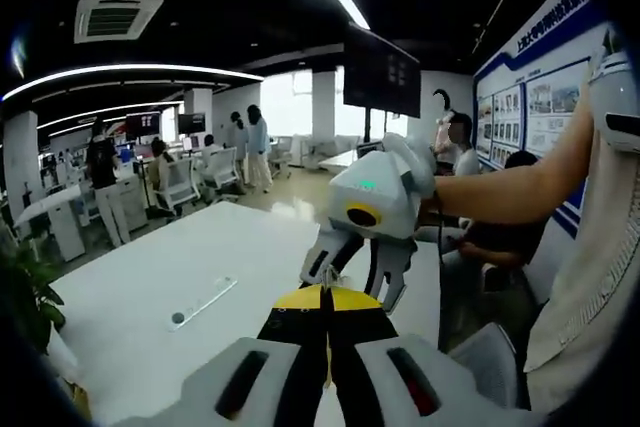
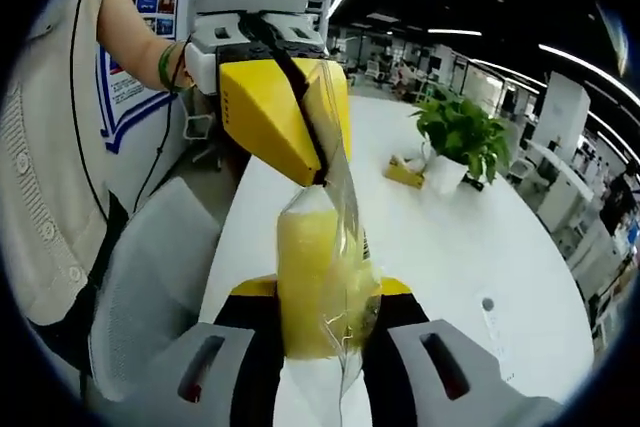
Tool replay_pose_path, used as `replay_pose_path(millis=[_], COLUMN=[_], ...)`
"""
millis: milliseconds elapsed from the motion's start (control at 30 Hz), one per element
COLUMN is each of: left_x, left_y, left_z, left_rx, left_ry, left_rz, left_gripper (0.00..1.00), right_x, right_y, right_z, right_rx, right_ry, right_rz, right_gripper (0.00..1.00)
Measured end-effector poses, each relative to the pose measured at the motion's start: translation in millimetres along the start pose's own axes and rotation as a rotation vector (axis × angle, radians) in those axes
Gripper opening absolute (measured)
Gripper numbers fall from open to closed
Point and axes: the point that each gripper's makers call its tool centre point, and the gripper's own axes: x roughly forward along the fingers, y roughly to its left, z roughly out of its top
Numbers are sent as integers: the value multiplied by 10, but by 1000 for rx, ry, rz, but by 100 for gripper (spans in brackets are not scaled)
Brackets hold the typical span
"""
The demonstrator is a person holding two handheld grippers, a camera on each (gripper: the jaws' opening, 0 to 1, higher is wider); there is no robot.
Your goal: Compare the silicone blocks by pressing each to a similar depth, holding the contact briefly, and releasing to observe deformation and rebound differences across the visible hardness samples.
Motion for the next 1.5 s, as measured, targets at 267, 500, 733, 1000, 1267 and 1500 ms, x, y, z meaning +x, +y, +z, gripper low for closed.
replay_pose_path(millis=[267,500,733,1000,1267,1500], left_x=[-19,-37,-39,-28,-10,2], left_y=[-83,-130,-157,-148,-197,-239], left_z=[8,28,5,8,-2,-18], left_rx=[19,38,61,85,99,120], left_ry=[1,-5,-3,-11,-12,-4], left_rz=[-6,-16,-15,-26,-37,-38], left_gripper=[0,0,0,0,0,0], right_x=[-7,-16,-3,-21,-59,-61], right_y=[17,52,102,86,120,135], right_z=[11,39,27,15,-16,-33], right_rx=[-16,9,53,30,34,36], right_ry=[2,-2,6,5,15,19], right_rz=[-13,-9,13,-4,-3,0], right_gripper=[18,13,12,12,12,11])
